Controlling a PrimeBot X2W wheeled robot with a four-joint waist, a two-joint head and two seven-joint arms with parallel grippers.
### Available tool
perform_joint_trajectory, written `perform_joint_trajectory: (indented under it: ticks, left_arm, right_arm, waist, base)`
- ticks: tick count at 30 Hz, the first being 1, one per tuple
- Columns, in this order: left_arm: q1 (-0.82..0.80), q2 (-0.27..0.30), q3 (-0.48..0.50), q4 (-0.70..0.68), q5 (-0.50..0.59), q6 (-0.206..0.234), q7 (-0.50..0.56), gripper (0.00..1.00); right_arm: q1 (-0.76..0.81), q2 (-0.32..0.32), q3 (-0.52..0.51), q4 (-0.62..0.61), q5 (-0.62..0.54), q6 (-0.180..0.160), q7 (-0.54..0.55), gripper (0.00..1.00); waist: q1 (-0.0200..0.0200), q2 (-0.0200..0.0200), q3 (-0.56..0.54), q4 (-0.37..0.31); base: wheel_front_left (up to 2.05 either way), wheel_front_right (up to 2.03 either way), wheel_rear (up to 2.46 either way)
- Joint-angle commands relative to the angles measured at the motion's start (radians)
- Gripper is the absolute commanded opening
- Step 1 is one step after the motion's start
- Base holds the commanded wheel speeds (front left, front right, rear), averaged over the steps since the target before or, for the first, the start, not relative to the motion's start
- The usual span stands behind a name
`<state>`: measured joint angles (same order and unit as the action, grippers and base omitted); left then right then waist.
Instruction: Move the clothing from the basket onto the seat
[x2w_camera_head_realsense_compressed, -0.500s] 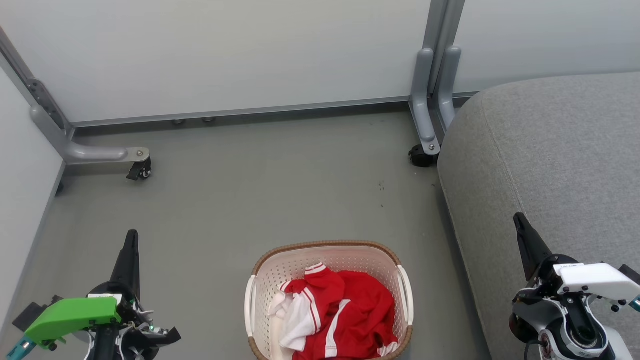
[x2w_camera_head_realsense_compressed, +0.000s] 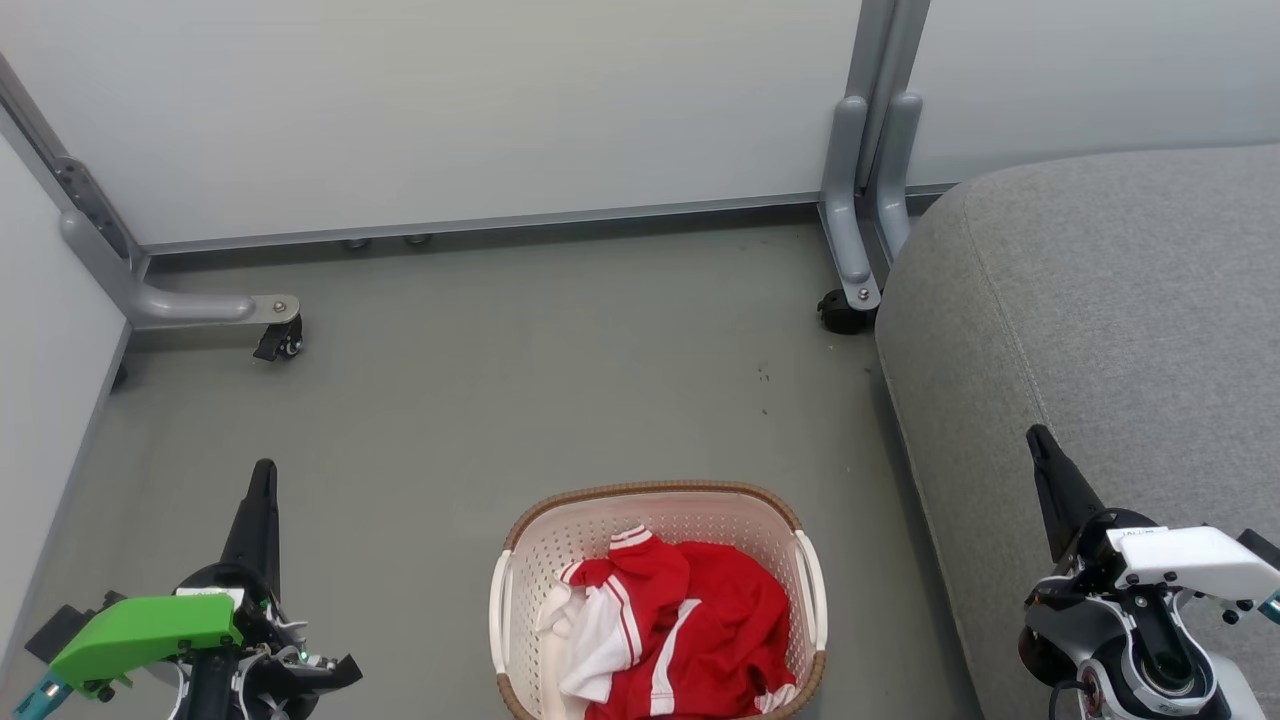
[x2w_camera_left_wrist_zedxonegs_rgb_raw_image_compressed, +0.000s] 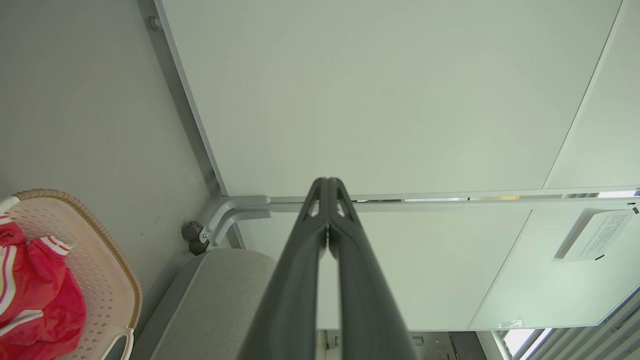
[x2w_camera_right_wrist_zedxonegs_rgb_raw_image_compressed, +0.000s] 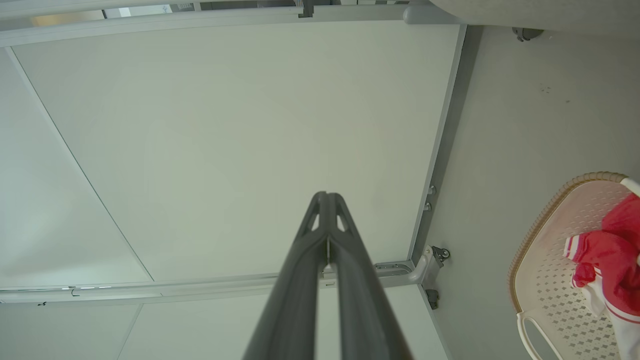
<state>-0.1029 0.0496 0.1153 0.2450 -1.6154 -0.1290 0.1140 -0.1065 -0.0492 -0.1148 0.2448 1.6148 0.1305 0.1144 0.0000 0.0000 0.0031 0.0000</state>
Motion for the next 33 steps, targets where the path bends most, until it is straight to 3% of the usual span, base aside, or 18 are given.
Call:
perform_joint_trajectory:
  ticks: [1, 10, 11, 12, 13, 14, 15, 16, 27, 33]
  left_arm:
    - [-0.014, 0.002, 0.001, 0.001, 0.005, -0.006, 0.003, 0.00]
    - [-0.014, 0.002, 0.001, 0.001, 0.005, -0.006, 0.003, 0.00]
    - [-0.014, 0.002, 0.001, 0.001, 0.005, -0.006, 0.003, 1.00]
    - [0.002, -0.001, -0.001, 0.005, 0.000, 0.000, -0.001, 1.00]
    - [0.005, -0.002, -0.002, 0.010, 0.000, 0.001, -0.001, 0.00]
    - [0.015, -0.005, -0.002, 0.024, 0.000, 0.003, -0.001, 1.00]
    - [0.020, -0.006, -0.004, 0.028, 0.000, 0.003, -0.001, 0.00]
    - [0.028, -0.008, -0.006, 0.038, 0.000, 0.003, -0.002, 1.00]
    - [0.025, -0.004, -0.061, 0.022, 0.060, 0.002, -0.057, 1.00]
    - [0.028, -0.005, -0.061, 0.012, 0.194, 0.002, -0.084, 1.00]
  right_arm:
    - [-0.007, -0.002, 0.000, 0.002, -0.004, 0.000, 0.002, 0.00]
    - [-0.007, -0.002, 0.000, 0.002, -0.004, 0.000, 0.002, 0.00]
    - [-0.007, -0.002, 0.000, 0.002, -0.004, 0.000, 0.002, 1.00]
    - [0.002, 0.001, 0.000, 0.004, 0.000, 0.000, 0.000, 1.00]
    - [0.005, 0.002, 0.001, 0.010, 0.000, 0.000, 0.000, 0.00]
    - [0.016, 0.006, 0.001, 0.021, 0.000, 0.000, 0.000, 1.00]
    - [0.022, 0.008, 0.002, 0.027, 0.001, 0.000, 0.000, 0.00]
    - [0.030, 0.010, 0.002, 0.035, 0.001, 0.000, -0.001, 1.00]
    - [0.052, -0.002, 0.038, -0.003, -0.079, 0.000, -0.056, 1.00]
    - [0.064, -0.002, 0.045, -0.021, -0.203, 0.000, -0.084, 1.00]
  waist:
    - [0.0000, 0.0000, 0.000, 0.000]
    - [0.0000, 0.0000, 0.000, 0.000]
    - [0.0000, 0.0000, 0.000, 0.000]
    - [0.0000, 0.0000, 0.000, 0.000]
    - [0.0000, 0.0000, 0.000, 0.000]
    - [0.0000, 0.0000, 0.000, 0.000]
    - [0.0000, 0.0000, 0.000, 0.000]
    - [0.0000, 0.0000, 0.000, 0.000]
    - [0.0000, 0.0000, -0.001, 0.001]
    - [0.0000, 0.0000, -0.001, 0.001]
  base:
    - [0.00, 0.00, 0.00]
    - [0.00, 0.00, 0.00]
    - [0.00, 0.00, 0.00]
    - [0.00, 0.00, 0.00]
    - [0.00, 0.00, 0.00]
    - [0.00, 0.00, 0.00]
    - [0.00, 0.00, 0.00]
    - [0.00, 0.00, 0.00]
    - [0.00, 0.00, 0.00]
    - [0.00, 0.00, 0.00]
